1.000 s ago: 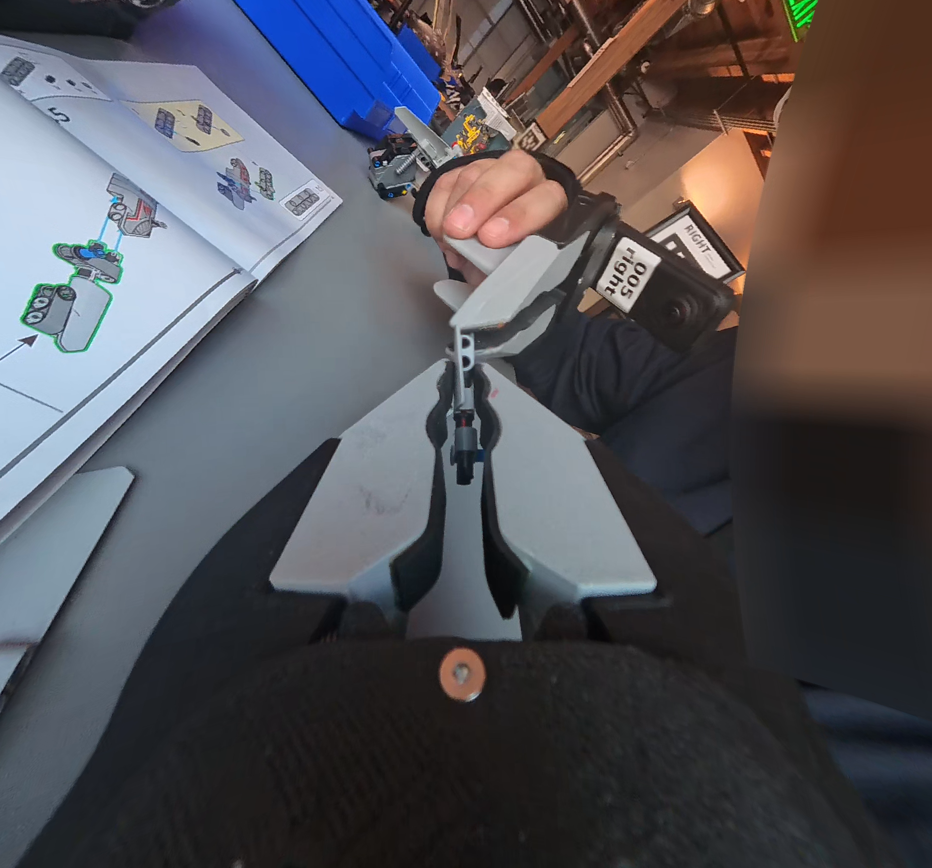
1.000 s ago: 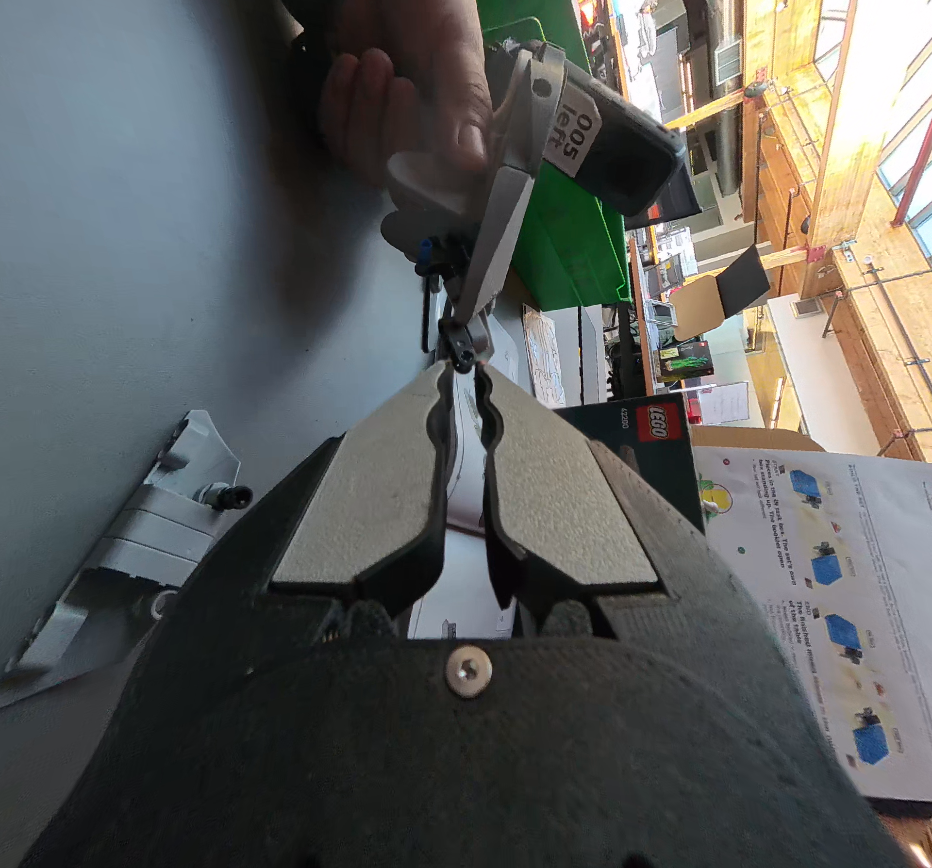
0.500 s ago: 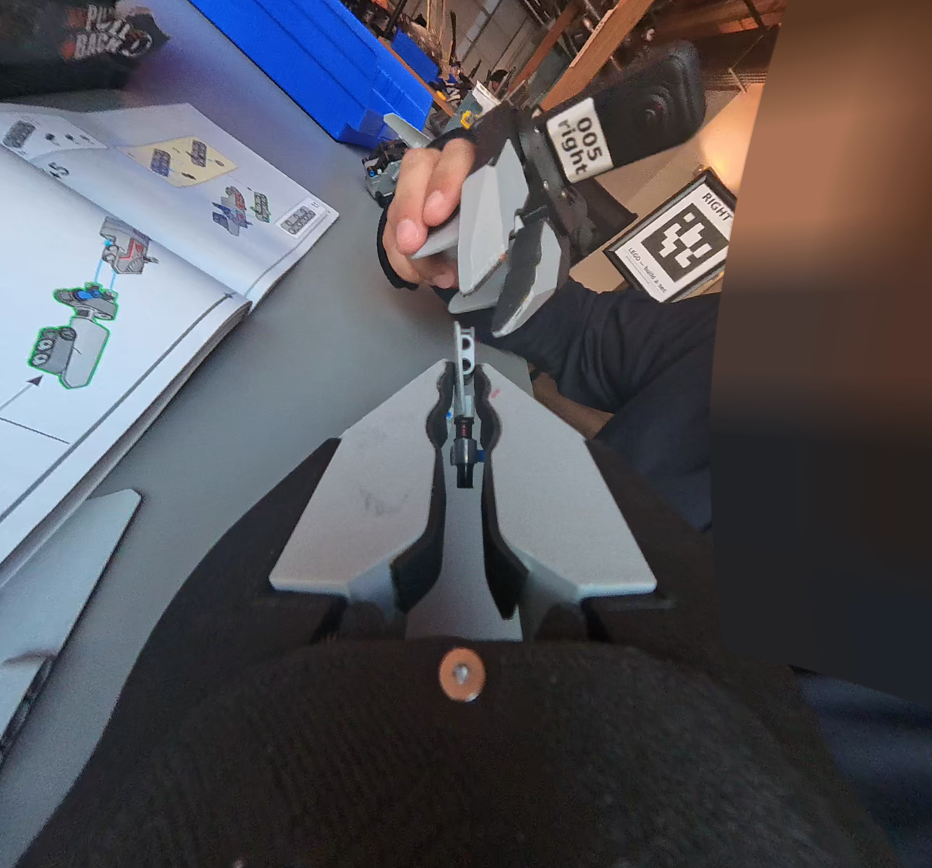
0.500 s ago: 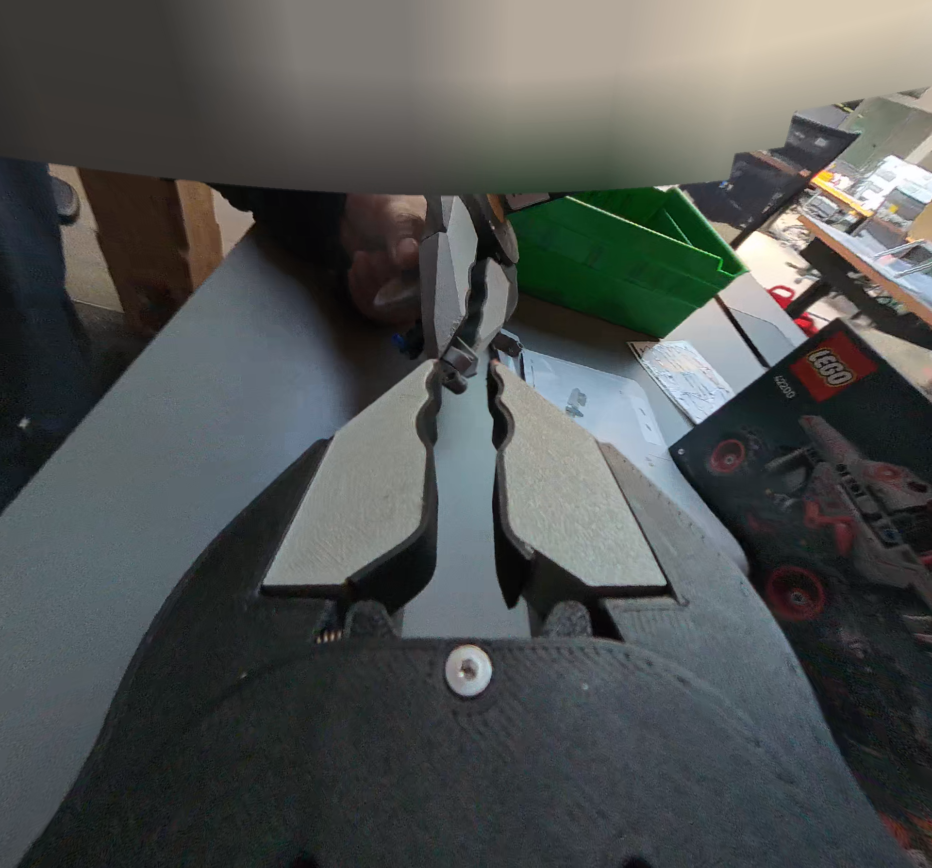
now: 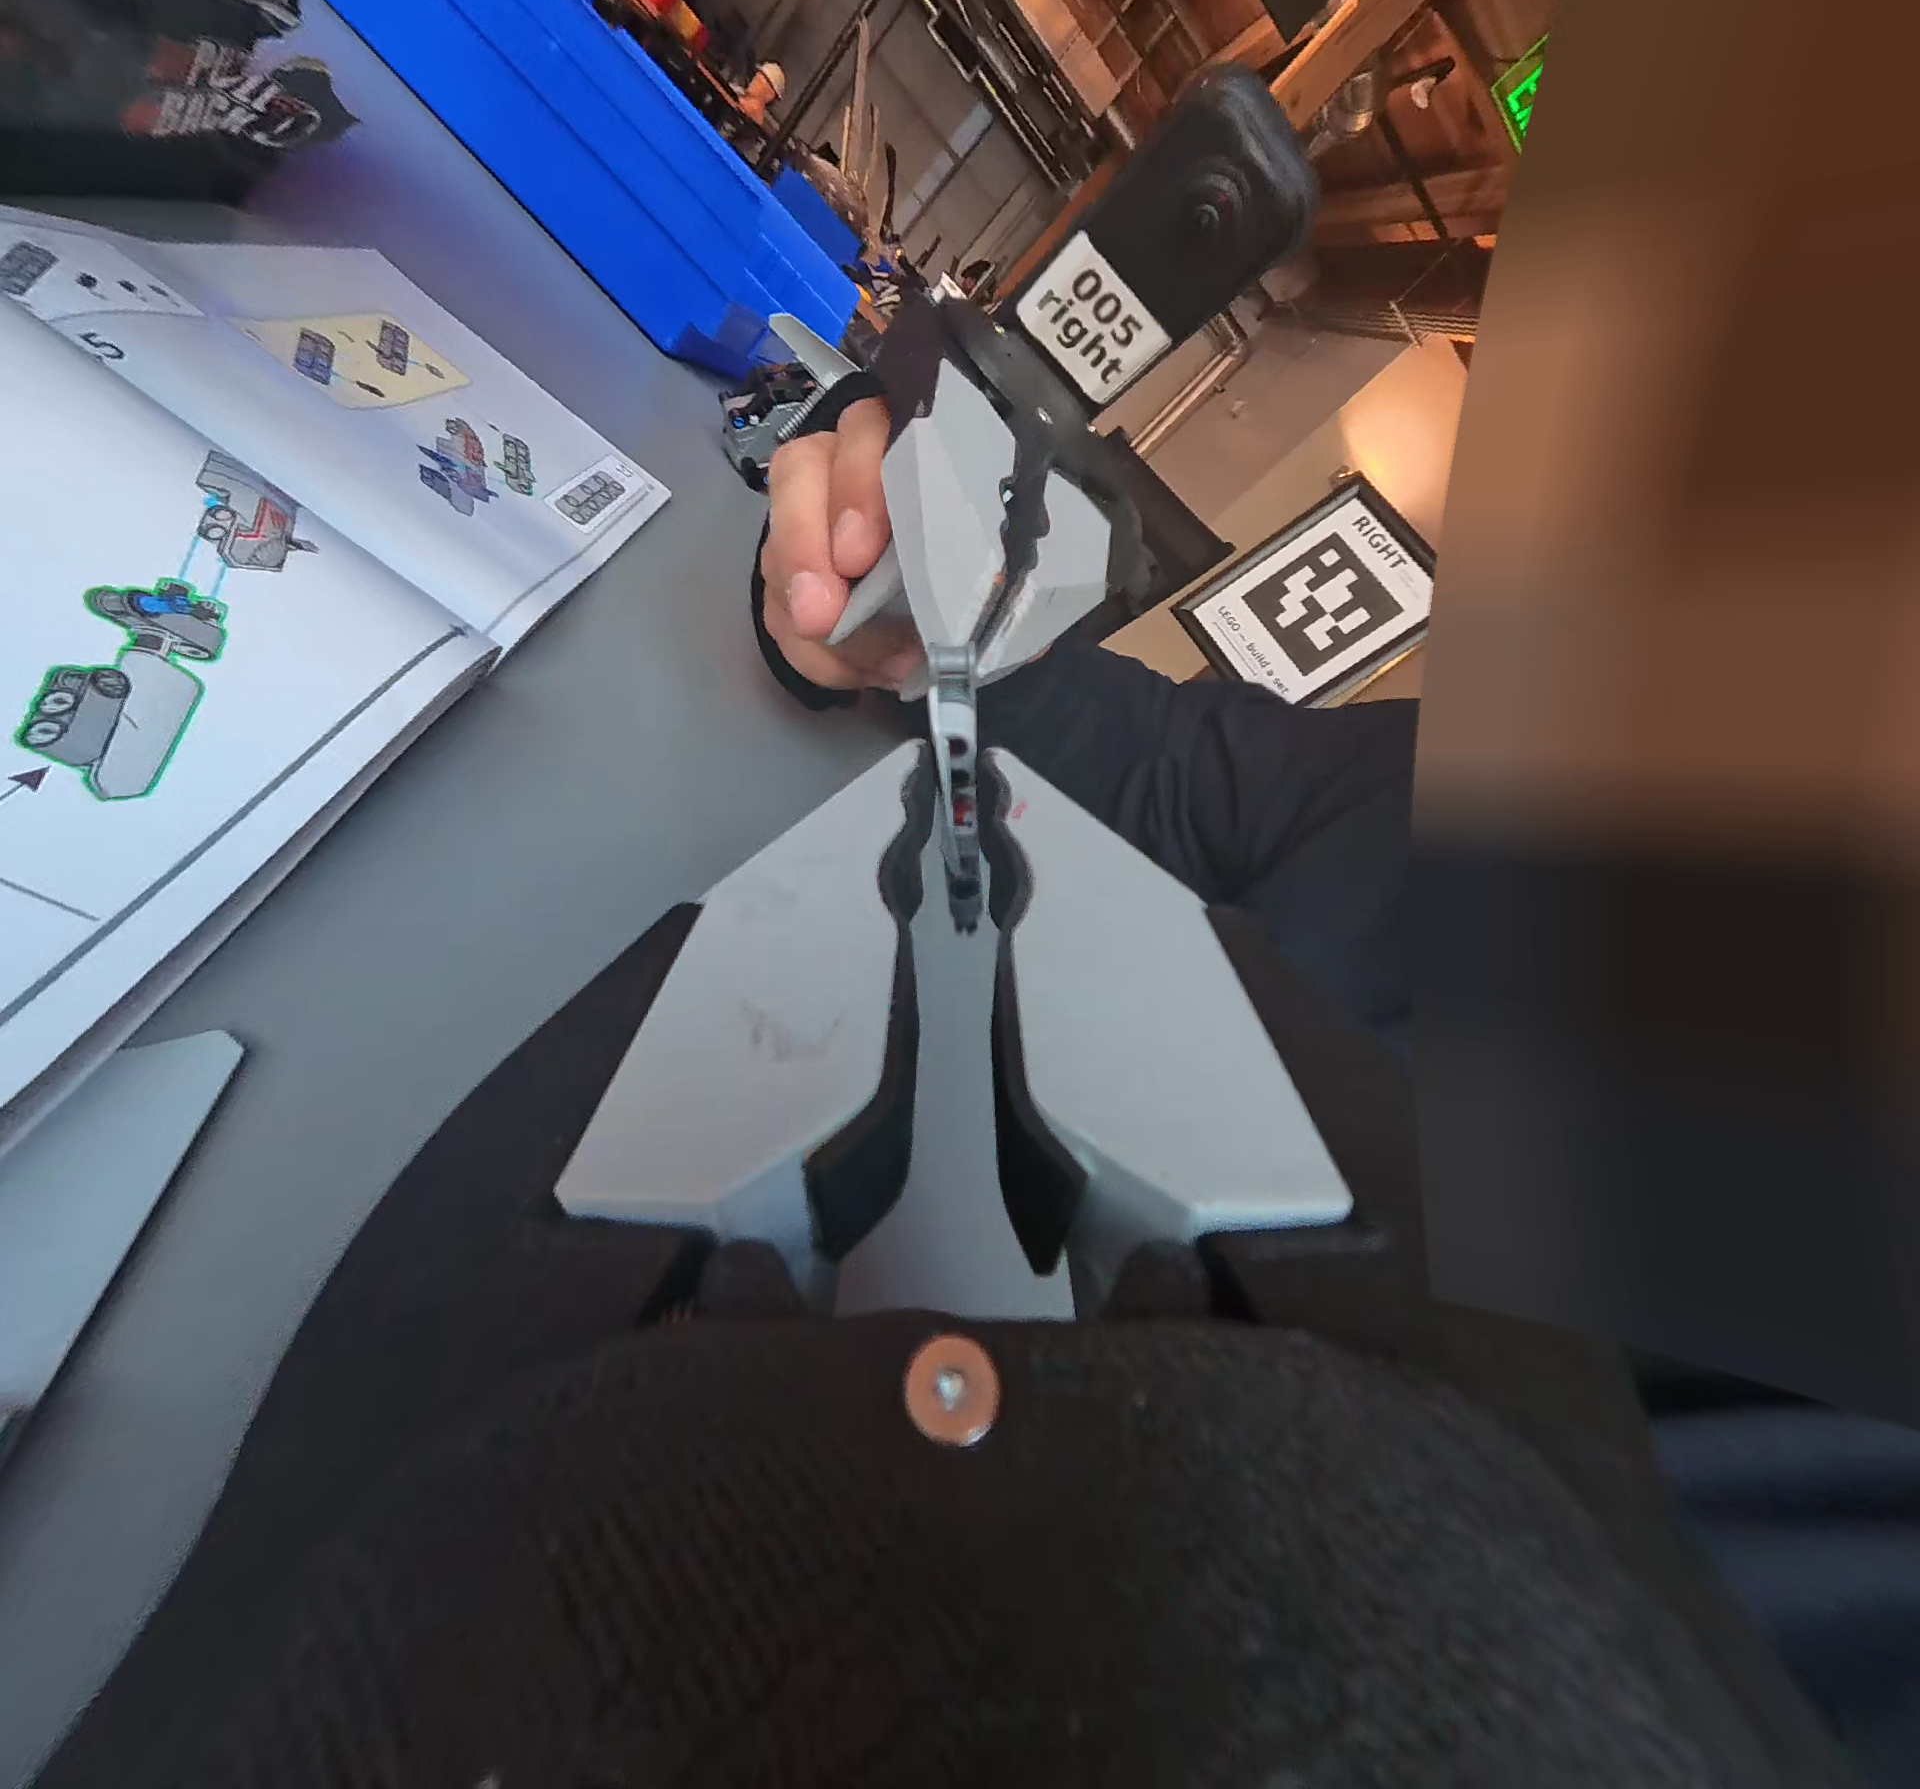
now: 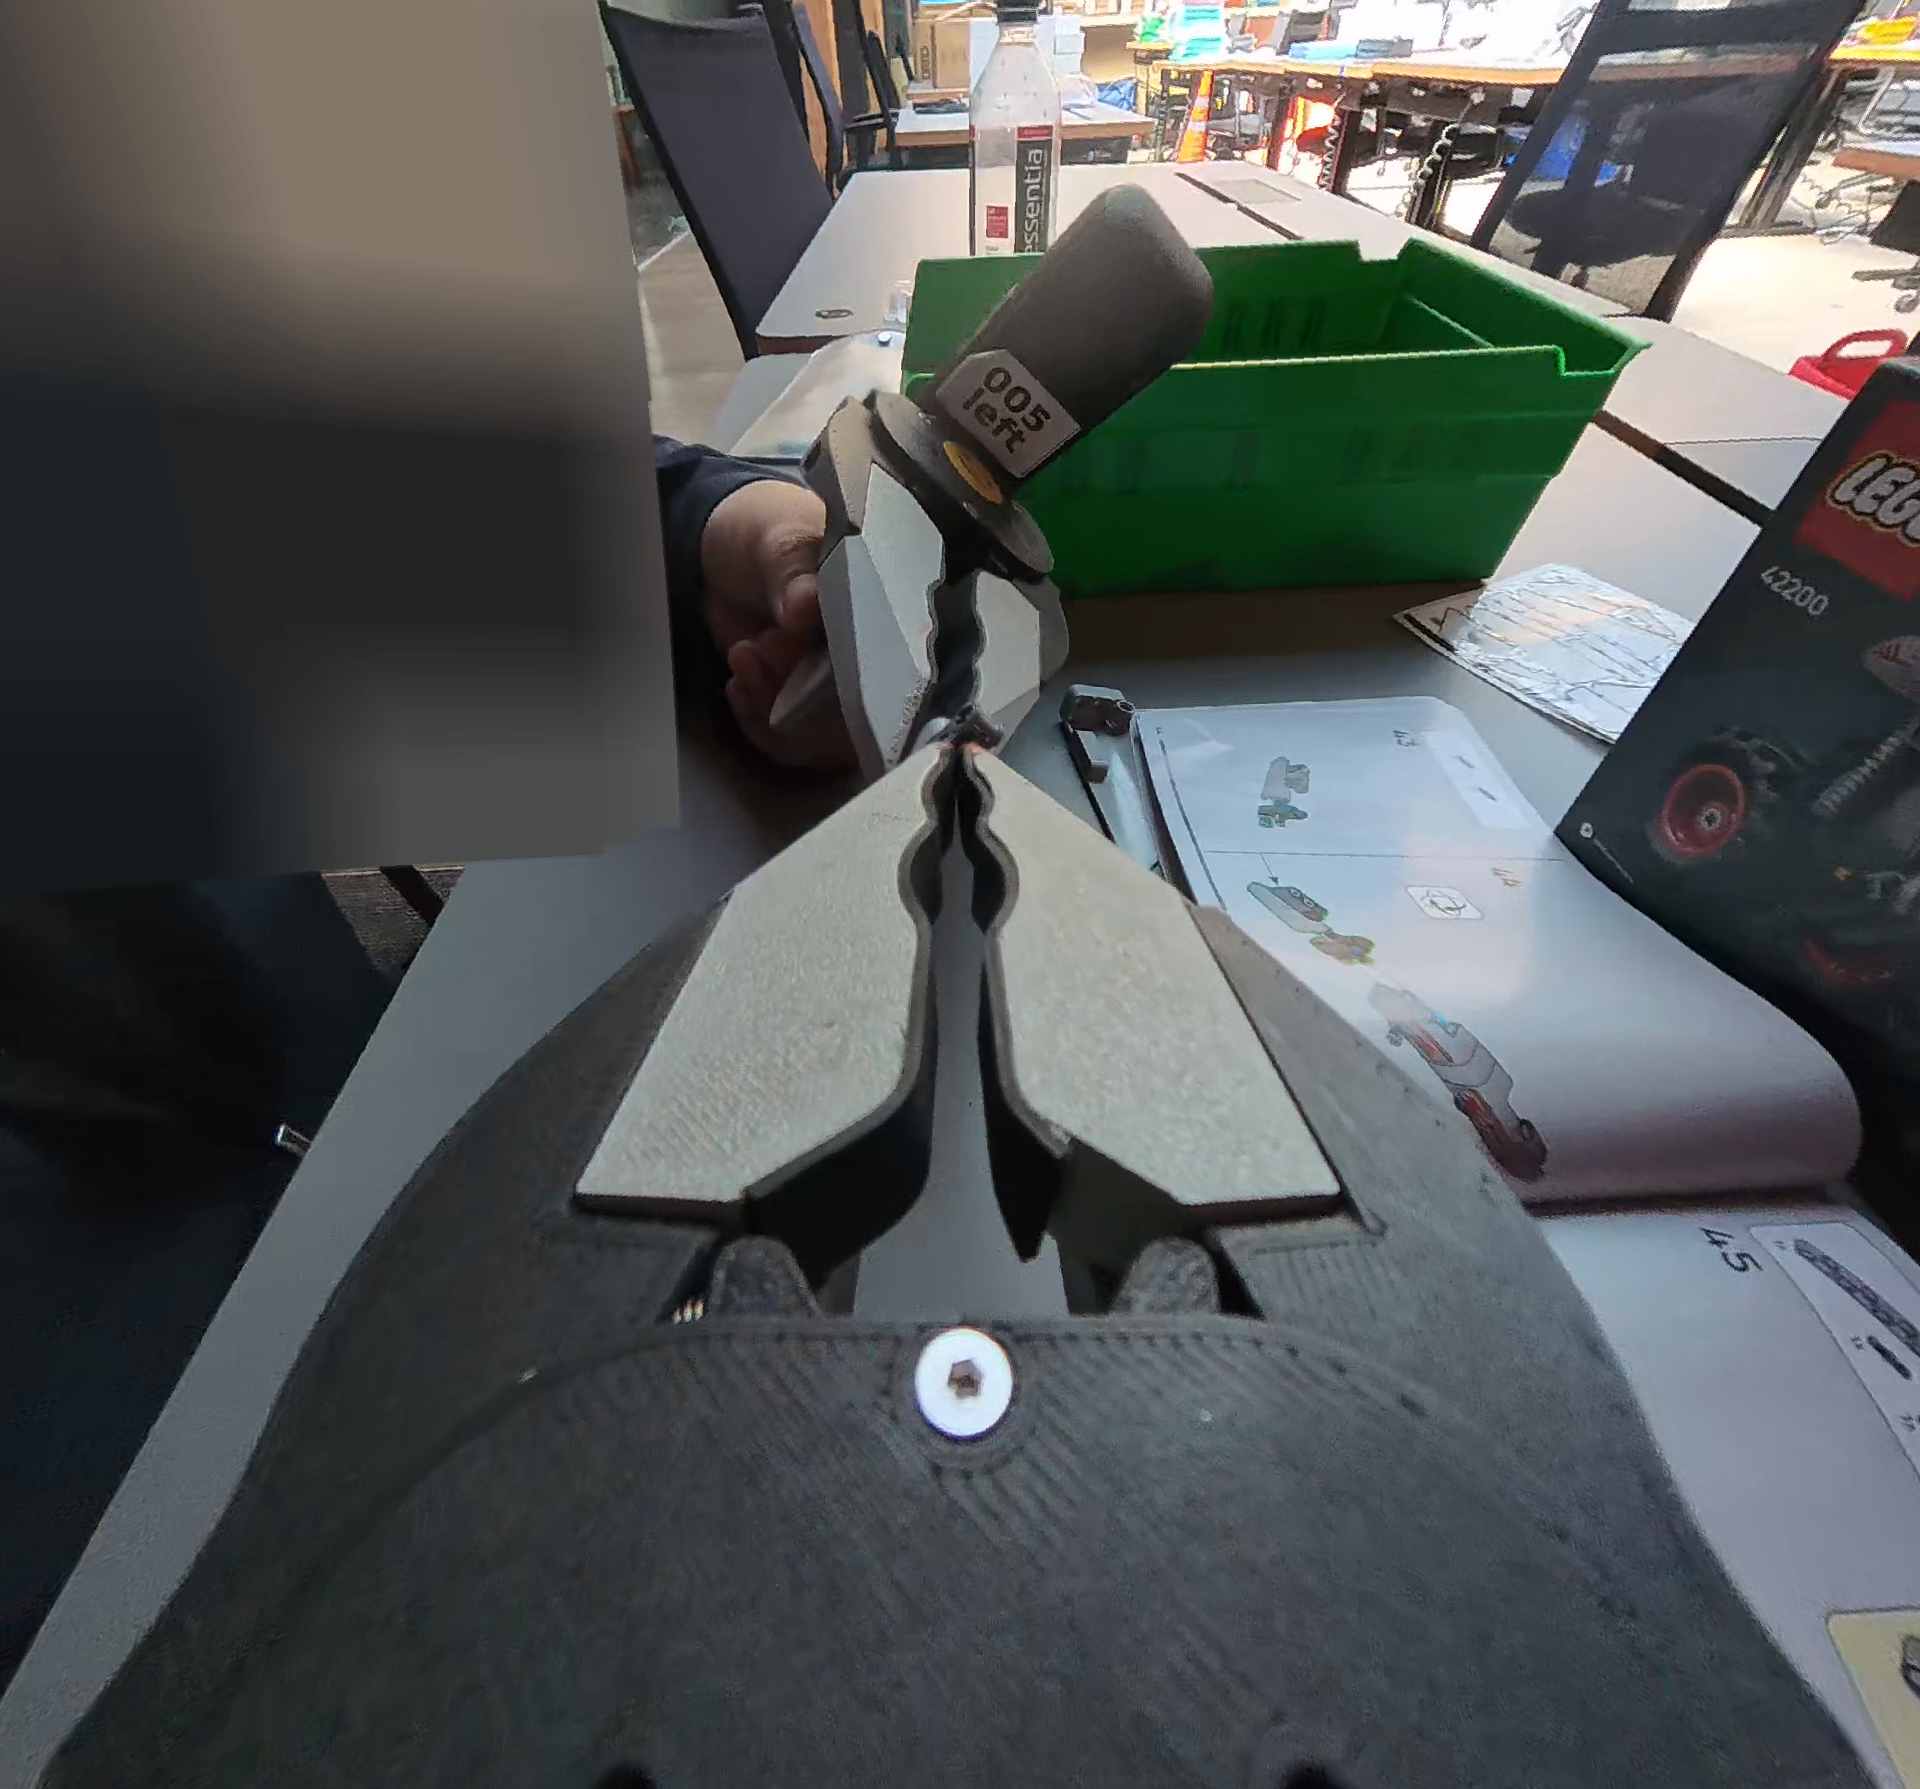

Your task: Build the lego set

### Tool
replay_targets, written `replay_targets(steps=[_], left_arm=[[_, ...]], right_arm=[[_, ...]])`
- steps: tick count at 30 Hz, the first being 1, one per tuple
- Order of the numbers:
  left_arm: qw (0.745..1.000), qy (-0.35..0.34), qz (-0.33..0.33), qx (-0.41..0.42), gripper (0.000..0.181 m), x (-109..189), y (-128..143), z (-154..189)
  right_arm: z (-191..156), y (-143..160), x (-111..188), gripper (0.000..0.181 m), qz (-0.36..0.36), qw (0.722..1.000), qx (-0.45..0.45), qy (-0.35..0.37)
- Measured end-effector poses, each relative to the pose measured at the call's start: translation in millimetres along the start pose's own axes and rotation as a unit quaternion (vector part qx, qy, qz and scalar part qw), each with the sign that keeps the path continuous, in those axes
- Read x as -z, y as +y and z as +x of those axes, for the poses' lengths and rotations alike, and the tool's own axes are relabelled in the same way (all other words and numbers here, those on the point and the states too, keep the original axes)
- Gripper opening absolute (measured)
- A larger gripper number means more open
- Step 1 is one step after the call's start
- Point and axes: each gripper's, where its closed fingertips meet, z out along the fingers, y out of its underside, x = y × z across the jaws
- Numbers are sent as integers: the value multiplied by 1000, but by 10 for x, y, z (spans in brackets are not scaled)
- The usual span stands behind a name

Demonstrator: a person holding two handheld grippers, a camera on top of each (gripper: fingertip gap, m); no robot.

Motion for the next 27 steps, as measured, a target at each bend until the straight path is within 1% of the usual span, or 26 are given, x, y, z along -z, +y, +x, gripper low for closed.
replay_targets(steps=[1, 6, 18, 23, 25, 27], left_arm=[[1000, -2, -3, -7, 5, -12, 9, 3], [1000, 4, -16, -19, 5, -32, 51, 47], [999, -23, -4, -42, 5, 24, -2, -6], [997, -37, 24, -59, 5, 90, -113, -26], [997, -37, 15, -64, 5, 83, -88, -23], [997, -28, -9, -65, 5, 42, -8, 6]], right_arm=[[1, -4, -4, 0, -2, 1000, -3, 1], [23, -13, 2, 0, -5, 1000, 17, 18], [63, -18, 61, 2, 10, 1000, -6, 9], [75, 22, 50, 12, 6, 1000, -19, 2], [51, 3, 44, 19, 12, 1000, -23, -8], [2, -25, 45, 17, 15, 1000, -1, -14]])
